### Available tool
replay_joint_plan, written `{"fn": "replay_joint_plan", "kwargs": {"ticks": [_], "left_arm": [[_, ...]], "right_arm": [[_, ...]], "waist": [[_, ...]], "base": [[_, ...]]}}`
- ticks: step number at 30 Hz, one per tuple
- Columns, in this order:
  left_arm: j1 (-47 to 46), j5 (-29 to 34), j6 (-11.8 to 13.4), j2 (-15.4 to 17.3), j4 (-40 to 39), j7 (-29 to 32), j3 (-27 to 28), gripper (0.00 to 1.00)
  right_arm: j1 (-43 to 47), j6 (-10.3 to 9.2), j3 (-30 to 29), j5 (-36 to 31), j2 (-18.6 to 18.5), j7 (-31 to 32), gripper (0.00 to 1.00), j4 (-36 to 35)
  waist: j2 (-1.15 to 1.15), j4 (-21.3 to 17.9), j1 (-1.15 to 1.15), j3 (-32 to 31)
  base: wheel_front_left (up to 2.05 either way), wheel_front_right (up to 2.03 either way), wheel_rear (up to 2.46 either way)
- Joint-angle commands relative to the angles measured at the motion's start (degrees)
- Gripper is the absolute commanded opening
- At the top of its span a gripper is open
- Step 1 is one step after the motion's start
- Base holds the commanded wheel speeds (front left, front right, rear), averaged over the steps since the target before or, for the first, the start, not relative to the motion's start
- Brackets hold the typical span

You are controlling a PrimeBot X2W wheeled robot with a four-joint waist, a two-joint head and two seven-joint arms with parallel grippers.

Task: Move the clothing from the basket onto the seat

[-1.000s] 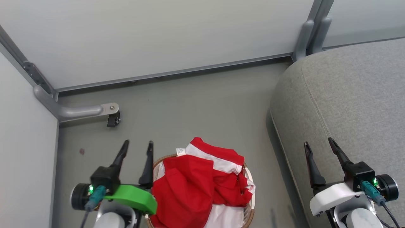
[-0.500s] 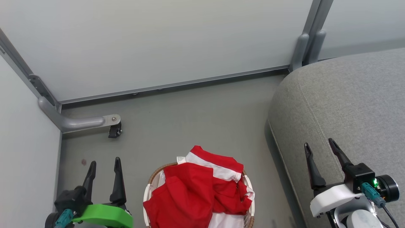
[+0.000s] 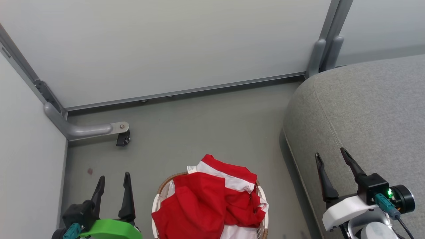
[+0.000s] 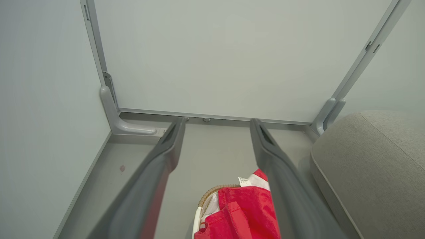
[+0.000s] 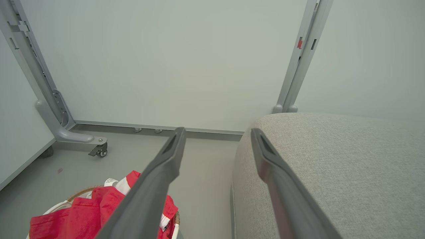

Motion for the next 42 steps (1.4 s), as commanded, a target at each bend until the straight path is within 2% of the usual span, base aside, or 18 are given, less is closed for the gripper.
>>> {"fn": "replay_joint_plan", "kwargs": {"ticks": [1, 10, 16, 27, 32, 42], "left_arm": [[0.8, 0.3, -0.2, 0.1, 0.2, 0.0, -0.1, 1.00], [-0.4, 0.9, -0.2, 0.1, 2.0, 0.0, -1.4, 1.00], [-4.9, 2.1, -0.4, 0.1, 8.7, 0.0, -4.9, 1.00], [-19.2, 2.0, -0.3, 0.1, 27.4, 0.0, -11.7, 1.00], [-26.4, 1.9, 0.6, 0.2, 37.3, 0.3, -14.7, 1.00], [-35.3, -0.7, 0.9, 0.2, 47.4, 1.5, -17.6, 1.00]], "right_arm": [[0.7, -0.02, 0.1, -0.3, -0.2, -0.3, 1.00, 0.0], [0.6, -0.02, 0.3, -0.5, -0.2, -0.3, 1.00, -0.4], [-1.6, -0.02, 0.5, -0.2, -0.2, -0.3, 1.00, -0.8], [-9.0, -0.02, 2.7, 0.9, -0.2, -0.3, 1.00, -2.4], [-12.2, -0.02, 2.9, 1.6, -0.2, -0.3, 1.00, -3.4], [-16.5, -0.03, 3.2, 3.1, -0.2, -0.3, 1.00, -5.1]], "waist": [[0.00, 0.0, 0.00, 0.0], [0.00, -0.1, 0.00, 1.2], [0.00, -0.7, 0.00, 5.1], [0.00, -5.4, 0.00, 18.9], [0.00, -7.4, 0.00, 25.6], [0.00, -9.6, 0.00, 34.8]], "base": [[0.00, 0.00, 0.00], [0.00, 0.00, 0.00], [0.00, 0.00, 0.00], [0.00, 0.00, 0.00], [0.00, 0.00, 0.00], [0.00, 0.00, 0.00]]}}
